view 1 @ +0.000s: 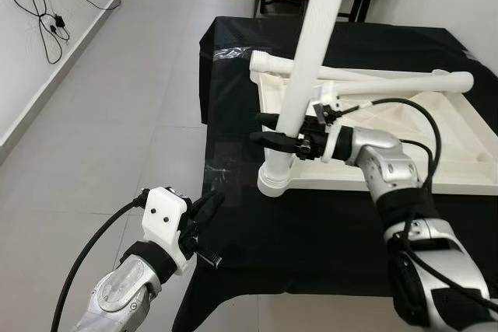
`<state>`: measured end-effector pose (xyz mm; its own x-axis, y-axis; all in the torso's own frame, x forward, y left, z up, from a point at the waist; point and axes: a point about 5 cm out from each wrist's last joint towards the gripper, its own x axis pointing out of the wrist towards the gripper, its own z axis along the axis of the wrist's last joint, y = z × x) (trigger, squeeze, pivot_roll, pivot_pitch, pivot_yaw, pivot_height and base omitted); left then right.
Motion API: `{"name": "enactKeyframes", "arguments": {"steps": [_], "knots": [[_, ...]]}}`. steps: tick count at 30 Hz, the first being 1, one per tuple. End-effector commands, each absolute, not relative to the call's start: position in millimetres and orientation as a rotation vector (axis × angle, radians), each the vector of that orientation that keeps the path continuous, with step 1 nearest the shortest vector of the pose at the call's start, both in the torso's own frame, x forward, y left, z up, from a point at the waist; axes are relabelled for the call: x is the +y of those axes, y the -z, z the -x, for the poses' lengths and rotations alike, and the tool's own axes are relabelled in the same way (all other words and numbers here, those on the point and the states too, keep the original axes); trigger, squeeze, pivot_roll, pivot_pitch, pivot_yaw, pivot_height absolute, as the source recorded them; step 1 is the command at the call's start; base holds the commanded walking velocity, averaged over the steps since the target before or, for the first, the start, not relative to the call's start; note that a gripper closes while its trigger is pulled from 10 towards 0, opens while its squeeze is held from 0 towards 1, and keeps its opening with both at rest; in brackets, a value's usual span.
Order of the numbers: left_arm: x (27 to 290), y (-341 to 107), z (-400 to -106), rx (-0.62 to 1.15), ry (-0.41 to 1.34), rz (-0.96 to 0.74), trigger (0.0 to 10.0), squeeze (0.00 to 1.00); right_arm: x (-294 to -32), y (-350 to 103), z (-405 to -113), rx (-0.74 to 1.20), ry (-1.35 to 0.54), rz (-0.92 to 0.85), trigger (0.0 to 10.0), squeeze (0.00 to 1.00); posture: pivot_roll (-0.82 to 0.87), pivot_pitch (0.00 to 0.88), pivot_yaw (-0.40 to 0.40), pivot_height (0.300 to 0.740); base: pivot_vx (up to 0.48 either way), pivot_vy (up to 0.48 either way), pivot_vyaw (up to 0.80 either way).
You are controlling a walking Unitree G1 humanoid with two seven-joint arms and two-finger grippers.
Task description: Building children table
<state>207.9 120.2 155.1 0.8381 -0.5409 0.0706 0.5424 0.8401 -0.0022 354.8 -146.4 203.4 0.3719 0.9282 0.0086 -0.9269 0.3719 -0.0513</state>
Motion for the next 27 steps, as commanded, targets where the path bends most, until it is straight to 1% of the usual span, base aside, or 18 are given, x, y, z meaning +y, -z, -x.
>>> {"name": "enactKeyframes", "arguments": {"steps": [1,2,4,5,6,7,8,10,18,19,20,21,22,23,26,27], "knots": [[120.5,-155.1,-206.5,-0.069,0.572,0.020,10.0,0.00,-143.9,-187.2,-350.8,0.025,-1.173,0.015,0.0,0.00,0.07,0.113,-0.088,0.740,0.000,0.000,0.00],[121.2,-155.6,-206.1,-0.070,0.572,0.020,10.0,0.00,-140.2,-181.4,-347.3,0.032,-1.082,0.017,0.0,0.00,0.07,0.118,-0.091,0.740,0.000,0.000,0.00],[121.2,-155.6,-206.1,-0.070,0.572,0.020,10.0,0.00,-140.2,-181.4,-347.3,0.032,-1.082,0.017,0.0,0.00,0.07,0.118,-0.091,0.740,0.000,0.000,0.00],[124.3,-157.0,-206.0,-0.071,0.571,0.019,10.0,0.00,-115.8,-155.0,-334.8,0.038,-0.619,-0.088,0.0,0.00,0.05,0.134,-0.077,0.740,0.000,0.000,0.00],[125.5,-157.2,-206.4,-0.070,0.570,0.019,10.0,0.00,-105.0,-147.4,-323.9,0.031,-0.483,-0.110,0.0,0.00,0.05,0.129,-0.074,0.740,0.000,0.000,0.00],[126.1,-157.3,-206.8,-0.070,0.570,0.018,10.0,0.00,-98.8,-144.3,-317.2,0.020,-0.417,-0.121,0.0,0.00,0.05,0.128,-0.072,0.740,0.000,0.000,0.00],[126.2,-157.0,-207.6,-0.070,0.570,0.018,10.0,0.00,-90.7,-142.5,-315.1,0.020,-0.454,-0.098,0.0,0.00,0.05,0.122,-0.071,0.740,0.000,0.000,0.00],[125.9,-156.8,-208.6,-0.069,0.571,0.018,10.0,0.00,-87.9,-142.7,-316.7,0.015,-0.478,-0.073,0.0,0.00,0.05,0.119,-0.079,0.740,0.000,0.000,0.00],[124.5,-157.0,-210.4,-0.074,0.570,0.018,10.0,0.00,-88.5,-143.9,-322.1,0.041,-0.521,-0.072,0.0,0.00,0.05,0.116,-0.097,0.740,0.000,0.000,0.00],[124.1,-157.2,-210.8,-0.078,0.567,0.018,10.0,0.00,-90.0,-146.0,-324.6,0.052,-0.531,-0.080,10.0,0.00,0.06,0.113,-0.099,0.740,0.000,0.000,0.00],[124.1,-157.2,-210.8,-0.078,0.567,0.018,10.0,0.00,-90.0,-146.0,-324.6,0.052,-0.531,-0.080,10.0,0.00,0.06,0.113,-0.099,0.740,0.000,0.000,0.00],[123.5,-157.2,-211.1,-0.079,0.566,0.018,10.0,0.00,-89.4,-151.7,-326.4,0.037,-0.595,-0.087,10.0,0.63,0.06,0.111,-0.098,0.740,0.000,0.000,0.00],[123.0,-157.3,-211.3,-0.080,0.566,0.020,10.0,0.00,-89.9,-160.2,-328.7,0.013,-0.626,-0.076,10.0,1.00,0.05,0.111,-0.096,0.740,0.000,0.000,0.00],[122.7,-157.2,-211.4,-0.081,0.568,0.021,10.0,0.00,-89.9,-168.8,-332.8,-0.005,-0.678,-0.070,10.0,1.00,0.05,0.110,-0.096,0.740,0.000,0.000,0.00],[122.6,-157.2,-211.4,-0.081,0.569,0.022,10.0,0.00,-89.6,-174.3,-335.1,-0.017,-0.707,-0.064,10.0,1.00,0.05,0.110,-0.096,0.740,0.000,0.000,0.00],[122.4,-157.1,-211.7,-0.081,0.570,0.022,10.0,0.00,-88.3,-179.5,-336.6,-0.024,-0.743,-0.074,10.0,0.79,0.06,0.105,-0.103,0.740,0.000,0.000,0.00]]}}
